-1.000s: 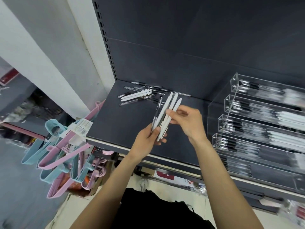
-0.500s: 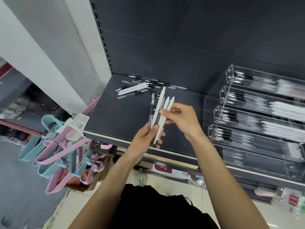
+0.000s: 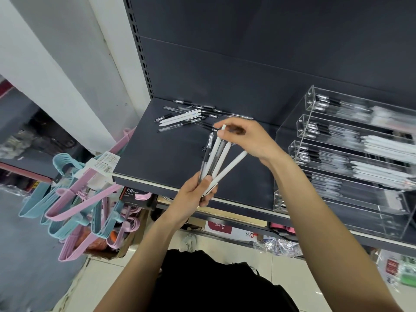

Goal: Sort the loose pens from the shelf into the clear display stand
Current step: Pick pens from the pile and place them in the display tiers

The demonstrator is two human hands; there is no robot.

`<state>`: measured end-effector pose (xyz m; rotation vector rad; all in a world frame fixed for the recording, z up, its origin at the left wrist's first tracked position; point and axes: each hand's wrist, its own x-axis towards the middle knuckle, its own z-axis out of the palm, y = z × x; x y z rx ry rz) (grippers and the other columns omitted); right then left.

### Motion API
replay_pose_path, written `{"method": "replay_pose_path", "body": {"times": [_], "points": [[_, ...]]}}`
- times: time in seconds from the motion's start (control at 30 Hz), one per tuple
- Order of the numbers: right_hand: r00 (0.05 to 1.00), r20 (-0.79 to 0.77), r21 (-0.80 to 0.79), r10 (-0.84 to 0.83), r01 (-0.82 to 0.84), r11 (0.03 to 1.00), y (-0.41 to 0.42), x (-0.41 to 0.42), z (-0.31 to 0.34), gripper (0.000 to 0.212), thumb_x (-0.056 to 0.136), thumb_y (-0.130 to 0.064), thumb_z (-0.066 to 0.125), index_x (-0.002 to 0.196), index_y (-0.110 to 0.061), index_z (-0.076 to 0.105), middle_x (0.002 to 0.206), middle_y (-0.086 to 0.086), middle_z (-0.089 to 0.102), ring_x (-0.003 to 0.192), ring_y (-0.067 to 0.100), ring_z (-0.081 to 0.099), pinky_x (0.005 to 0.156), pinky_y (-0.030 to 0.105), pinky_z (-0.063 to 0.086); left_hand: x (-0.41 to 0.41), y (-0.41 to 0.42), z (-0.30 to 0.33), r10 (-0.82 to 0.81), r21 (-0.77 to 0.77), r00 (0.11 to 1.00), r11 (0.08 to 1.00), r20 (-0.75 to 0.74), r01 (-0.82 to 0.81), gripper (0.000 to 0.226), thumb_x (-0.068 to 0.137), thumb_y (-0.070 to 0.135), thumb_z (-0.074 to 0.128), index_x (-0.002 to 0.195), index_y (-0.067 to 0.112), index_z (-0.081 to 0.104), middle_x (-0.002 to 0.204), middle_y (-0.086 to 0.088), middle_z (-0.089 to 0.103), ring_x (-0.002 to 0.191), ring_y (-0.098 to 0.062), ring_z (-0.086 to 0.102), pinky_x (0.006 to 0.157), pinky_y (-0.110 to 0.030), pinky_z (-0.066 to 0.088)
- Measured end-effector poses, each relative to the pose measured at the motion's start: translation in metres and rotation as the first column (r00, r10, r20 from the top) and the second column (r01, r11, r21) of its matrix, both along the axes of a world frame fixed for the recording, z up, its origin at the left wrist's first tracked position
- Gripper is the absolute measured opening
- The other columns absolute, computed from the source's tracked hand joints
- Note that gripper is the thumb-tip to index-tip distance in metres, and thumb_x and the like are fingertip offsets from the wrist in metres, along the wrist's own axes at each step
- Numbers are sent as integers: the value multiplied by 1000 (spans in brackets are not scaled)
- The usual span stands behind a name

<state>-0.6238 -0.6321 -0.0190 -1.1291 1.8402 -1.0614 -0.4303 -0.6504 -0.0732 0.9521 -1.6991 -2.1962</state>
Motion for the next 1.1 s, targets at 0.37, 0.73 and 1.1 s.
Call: {"method": "replay_pose_path", "body": {"times": [0.37,0.73,1.1], "points": [[821,419,-208,-386,501,840,39,36,11,14,89,-2,59,85,-14,53,71,3,69,63,15,66,57,21,52,9,-8,-11,405,223,912,897,-69,-381,25,102,22,38,109,12,61,74,5,58,61,-4,49,56,-16,42],[853,-50,-206,-519,500,841,34,127,-54,7,84,-16,68,87,-21,64,83,-5,62,72,5,57,64,12,45,-26,4,-1,608,173,788,790,-95,-589,19,102,27,40,105,17,56,96,-2,60,87,-18,56,83,-37,48],[861,-259,-232,-437,384,894,42,110,-46,13,86,-13,66,96,-20,70,74,-13,68,66,3,64,65,14,51,-23,7,-3,492,209,851,865,-184,-456,26,102,23,38,120,18,56,100,7,69,92,-8,65,73,-21,52]]}}
